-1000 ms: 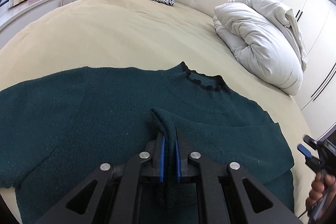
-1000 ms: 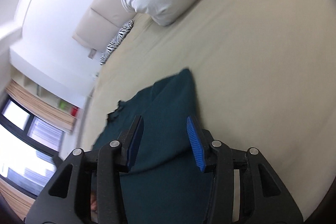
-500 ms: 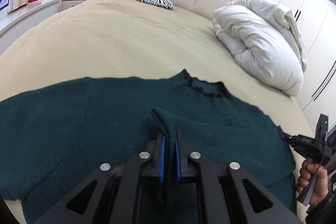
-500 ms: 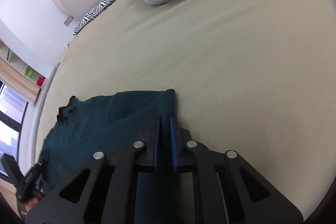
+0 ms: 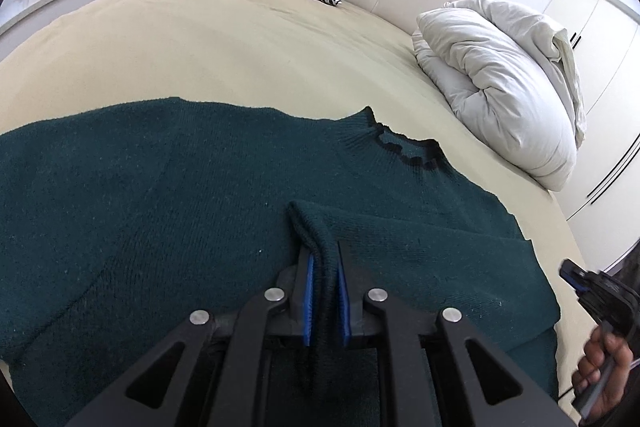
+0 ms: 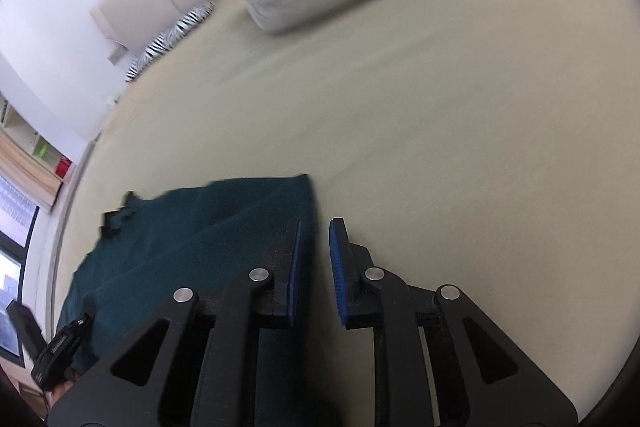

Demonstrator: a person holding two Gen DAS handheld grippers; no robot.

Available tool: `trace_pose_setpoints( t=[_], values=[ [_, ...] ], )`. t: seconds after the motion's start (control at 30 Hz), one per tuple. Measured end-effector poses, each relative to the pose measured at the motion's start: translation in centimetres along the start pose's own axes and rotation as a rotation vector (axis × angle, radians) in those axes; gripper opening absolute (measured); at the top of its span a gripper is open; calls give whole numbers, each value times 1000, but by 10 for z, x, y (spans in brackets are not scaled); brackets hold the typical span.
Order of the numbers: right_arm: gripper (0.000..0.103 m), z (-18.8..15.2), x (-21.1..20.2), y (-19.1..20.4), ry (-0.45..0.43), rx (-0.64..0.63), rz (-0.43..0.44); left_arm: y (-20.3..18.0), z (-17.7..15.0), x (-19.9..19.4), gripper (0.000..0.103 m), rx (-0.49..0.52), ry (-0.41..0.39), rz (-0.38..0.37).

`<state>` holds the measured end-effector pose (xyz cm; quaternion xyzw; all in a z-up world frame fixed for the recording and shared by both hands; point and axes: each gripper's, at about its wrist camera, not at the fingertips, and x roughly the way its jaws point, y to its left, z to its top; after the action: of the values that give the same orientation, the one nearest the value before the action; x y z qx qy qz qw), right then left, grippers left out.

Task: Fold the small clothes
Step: 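Lay the sleeve down and open the right gripper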

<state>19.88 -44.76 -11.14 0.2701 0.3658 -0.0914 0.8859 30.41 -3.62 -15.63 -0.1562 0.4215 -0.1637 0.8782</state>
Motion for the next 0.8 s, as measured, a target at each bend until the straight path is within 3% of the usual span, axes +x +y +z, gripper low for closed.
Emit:
trace_pose_setpoints(
  t=[0.1, 0.2, 0.23, 0.33, 0.43, 0.57, 0.7, 0.8],
  values=[
    [15, -26, -18, 27, 15, -90, 62, 1, 0, -1, 14, -8, 2, -7],
    [15, -58, 2, 35, 105, -182, -1, 4, -1, -2, 14, -24, 6, -22],
    [13, -63, 10, 28, 130, -178, -12, 5, -2, -3, 14, -26, 9, -26],
    [6, -62, 3, -4, 93, -50, 97, 8, -3, -6, 15, -40, 18, -36],
    [6, -59, -13, -12, 47, -33, 50, 12, -5, -16, 17, -65, 27, -41],
    [21, -63, -42, -16, 14, -3, -21, 14, -11, -36, 26, -61, 27, -24],
    [26, -75, -77, -13, -7, 36, 6, 30, -24, -82, 42, -128, -16, -9],
    [36, -90, -99, 9, -18, 11, 33, 52, -41, -128, 50, -186, -66, -38]
  ],
)
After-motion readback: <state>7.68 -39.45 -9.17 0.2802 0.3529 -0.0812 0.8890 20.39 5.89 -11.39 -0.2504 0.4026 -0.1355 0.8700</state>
